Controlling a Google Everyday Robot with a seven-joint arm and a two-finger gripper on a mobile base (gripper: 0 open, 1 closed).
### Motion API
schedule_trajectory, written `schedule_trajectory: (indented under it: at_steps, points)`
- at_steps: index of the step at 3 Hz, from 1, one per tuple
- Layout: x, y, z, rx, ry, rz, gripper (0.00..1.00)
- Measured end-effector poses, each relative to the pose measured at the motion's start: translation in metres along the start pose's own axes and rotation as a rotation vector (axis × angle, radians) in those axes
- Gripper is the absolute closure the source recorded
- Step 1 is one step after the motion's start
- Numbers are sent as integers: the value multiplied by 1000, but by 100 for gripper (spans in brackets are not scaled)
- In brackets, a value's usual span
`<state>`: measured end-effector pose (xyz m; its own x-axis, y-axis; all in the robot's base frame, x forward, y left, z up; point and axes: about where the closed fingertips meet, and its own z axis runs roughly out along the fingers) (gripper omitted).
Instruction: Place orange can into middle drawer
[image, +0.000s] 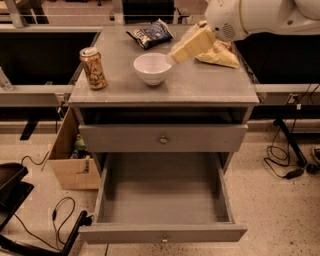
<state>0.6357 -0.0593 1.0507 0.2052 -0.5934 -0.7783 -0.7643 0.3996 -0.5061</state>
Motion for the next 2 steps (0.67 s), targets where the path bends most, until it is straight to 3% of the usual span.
schedule_trajectory:
  at_steps: [1,2]
  points:
    - [1,-1,10,14,-57,21,0]
    - [-21,-12,59,22,-262,67,0]
